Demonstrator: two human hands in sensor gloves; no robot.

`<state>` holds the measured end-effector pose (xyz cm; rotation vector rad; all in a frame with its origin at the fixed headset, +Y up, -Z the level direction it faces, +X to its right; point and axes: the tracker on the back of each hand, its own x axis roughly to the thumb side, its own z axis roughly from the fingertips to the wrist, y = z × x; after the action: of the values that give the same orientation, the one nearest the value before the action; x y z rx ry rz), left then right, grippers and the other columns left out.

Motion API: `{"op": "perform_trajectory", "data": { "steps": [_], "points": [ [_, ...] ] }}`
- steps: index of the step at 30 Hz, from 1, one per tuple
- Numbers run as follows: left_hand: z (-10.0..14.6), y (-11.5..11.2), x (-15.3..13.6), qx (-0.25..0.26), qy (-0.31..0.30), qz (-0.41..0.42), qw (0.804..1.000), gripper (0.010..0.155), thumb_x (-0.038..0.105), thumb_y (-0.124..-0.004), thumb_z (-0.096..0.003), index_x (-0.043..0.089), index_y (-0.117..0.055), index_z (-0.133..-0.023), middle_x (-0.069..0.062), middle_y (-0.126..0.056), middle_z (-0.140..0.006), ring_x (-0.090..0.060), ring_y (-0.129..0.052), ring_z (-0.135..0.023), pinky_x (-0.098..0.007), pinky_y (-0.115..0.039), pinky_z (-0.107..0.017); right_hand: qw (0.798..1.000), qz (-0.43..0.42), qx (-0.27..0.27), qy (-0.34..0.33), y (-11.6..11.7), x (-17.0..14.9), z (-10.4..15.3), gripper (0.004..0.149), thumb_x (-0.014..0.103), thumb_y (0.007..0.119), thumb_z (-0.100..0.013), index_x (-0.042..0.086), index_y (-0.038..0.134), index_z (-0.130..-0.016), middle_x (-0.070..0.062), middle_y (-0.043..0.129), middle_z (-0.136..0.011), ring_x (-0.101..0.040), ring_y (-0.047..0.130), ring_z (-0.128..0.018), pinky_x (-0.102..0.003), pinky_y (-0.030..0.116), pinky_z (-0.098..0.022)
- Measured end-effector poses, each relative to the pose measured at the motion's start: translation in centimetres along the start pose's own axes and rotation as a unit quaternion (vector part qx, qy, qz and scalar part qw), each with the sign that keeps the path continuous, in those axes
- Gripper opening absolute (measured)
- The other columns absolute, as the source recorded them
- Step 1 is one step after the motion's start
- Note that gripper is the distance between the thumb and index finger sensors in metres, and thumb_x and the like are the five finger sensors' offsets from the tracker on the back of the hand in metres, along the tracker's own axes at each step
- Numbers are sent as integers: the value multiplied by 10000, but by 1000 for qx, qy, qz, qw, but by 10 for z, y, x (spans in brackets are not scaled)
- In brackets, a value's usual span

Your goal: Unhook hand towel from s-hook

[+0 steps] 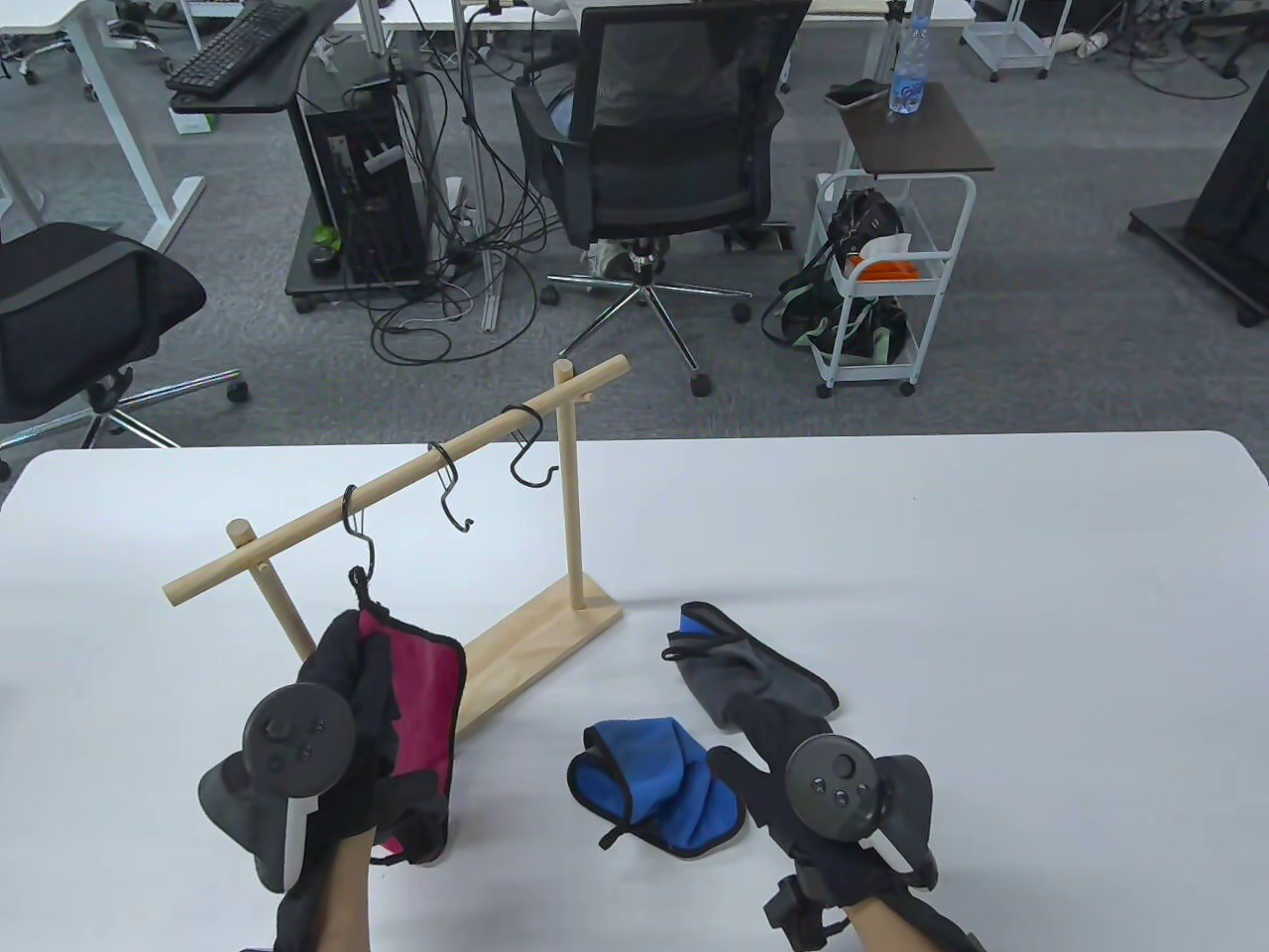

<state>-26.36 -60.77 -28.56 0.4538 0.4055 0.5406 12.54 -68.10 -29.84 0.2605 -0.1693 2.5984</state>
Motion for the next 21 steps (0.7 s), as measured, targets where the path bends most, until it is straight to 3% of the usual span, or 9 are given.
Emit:
{"op": "perform_trajectory", "data": {
  "steps": [10,21],
  "points": [
    [16,3,-3,-2,-8,0,1000,425,434,-760,-609,222,-803,-974,-61,-982,-813,-234,-1045,-616,-373,-876,-485,1000,3,0,-5,1,1,1,596,494,784,-591,191,664,-1091,-194,748,-1071,-434,778,-940,-595,616,-725],
    [32,-28,-15,-55,-18,-31,998,426,436,-765,-604,224,-806,-971,-62,-983,-809,-236,-1044,-617,-379,-874,-490,1000,8,2,-7,2,3,3,595,496,782,-592,191,664,-1090,-194,747,-1072,-434,778,-941,-594,616,-725]
  ]
}}
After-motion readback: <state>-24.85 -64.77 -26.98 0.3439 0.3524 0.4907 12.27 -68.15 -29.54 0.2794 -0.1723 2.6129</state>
